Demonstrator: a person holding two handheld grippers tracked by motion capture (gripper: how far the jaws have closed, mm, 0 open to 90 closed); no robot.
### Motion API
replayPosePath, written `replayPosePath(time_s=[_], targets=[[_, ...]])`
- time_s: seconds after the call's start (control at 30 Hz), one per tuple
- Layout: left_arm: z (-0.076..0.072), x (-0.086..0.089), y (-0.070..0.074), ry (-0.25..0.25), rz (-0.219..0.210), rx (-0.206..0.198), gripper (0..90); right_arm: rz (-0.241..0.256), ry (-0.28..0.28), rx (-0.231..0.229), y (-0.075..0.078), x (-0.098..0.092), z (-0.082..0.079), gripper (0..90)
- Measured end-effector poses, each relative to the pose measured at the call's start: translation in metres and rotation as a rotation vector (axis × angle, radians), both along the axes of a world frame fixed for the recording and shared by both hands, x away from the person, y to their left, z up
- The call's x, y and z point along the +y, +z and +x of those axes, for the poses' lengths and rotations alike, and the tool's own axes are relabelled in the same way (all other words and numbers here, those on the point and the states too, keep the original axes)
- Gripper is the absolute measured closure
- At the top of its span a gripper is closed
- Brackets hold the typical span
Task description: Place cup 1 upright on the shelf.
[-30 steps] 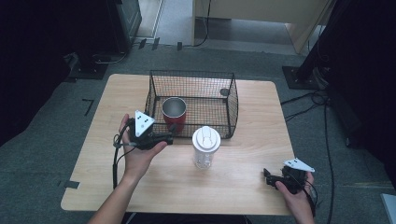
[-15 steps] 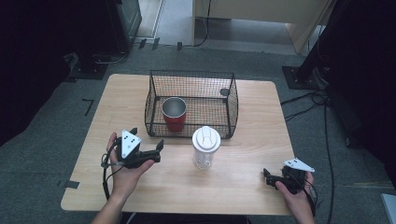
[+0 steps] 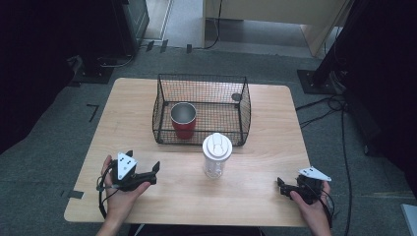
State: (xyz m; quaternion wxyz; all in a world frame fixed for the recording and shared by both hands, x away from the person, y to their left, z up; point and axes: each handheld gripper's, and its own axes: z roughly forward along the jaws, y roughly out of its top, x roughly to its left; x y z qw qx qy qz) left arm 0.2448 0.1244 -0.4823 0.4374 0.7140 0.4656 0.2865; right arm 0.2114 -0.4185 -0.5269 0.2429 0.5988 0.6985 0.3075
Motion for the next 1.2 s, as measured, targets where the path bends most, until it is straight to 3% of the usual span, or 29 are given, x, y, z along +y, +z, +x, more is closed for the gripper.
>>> replayPosePath(time_s=[0.23, 0.3, 0.43, 0.5, 0.53, 0.57, 0.6, 0.73, 0.83, 0.93, 1.2], targets=[[-0.006, 0.030, -0.017, 0.059, 0.029, 0.069, 0.0, 0.000, 0.000, 0.000, 0.000, 0.000, 0.000, 3.5], [-0.007, 0.044, -0.024, 0.088, 0.035, 0.114, 0.0, -0.001, 0.001, 0.001, 0.000, 0.000, 0.000, 3.5], [-0.009, 0.056, -0.030, 0.112, 0.056, 0.151, 0.0, -0.002, 0.001, 0.001, 0.000, 0.000, 0.000, 3.5], [-0.011, 0.064, -0.030, 0.128, 0.043, 0.167, 0.0, -0.002, 0.000, 0.001, 0.000, 0.000, 0.000, 3.5], [-0.012, 0.071, -0.031, 0.156, 0.074, 0.180, 0.0, -0.002, 0.000, 0.001, 0.000, 0.000, 0.000, 3.5], [-0.012, 0.071, -0.031, 0.156, 0.074, 0.180, 0.0, -0.002, 0.000, 0.001, 0.000, 0.000, 0.000, 3.5], [-0.010, 0.077, -0.033, 0.170, 0.077, 0.215, 0.0, -0.002, 0.000, 0.001, 0.000, 0.000, 0.000, 3.5], [-0.006, 0.080, -0.035, 0.183, 0.090, 0.257, 0.0, -0.002, 0.000, 0.001, 0.000, 0.000, 0.000, 3.5], [-0.006, 0.078, -0.035, 0.188, 0.105, 0.266, 0.0, -0.001, 0.001, 0.000, 0.000, 0.000, 0.000, 3.5], [-0.003, 0.080, -0.037, 0.186, 0.098, 0.322, 0.0, 0.002, -0.001, 0.001, 0.000, 0.000, 0.000, 3.5], [0.000, 0.078, -0.037, 0.180, 0.121, 0.324, 0.0, 0.003, -0.001, 0.001, 0.000, 0.000, 0.000, 3.5]])
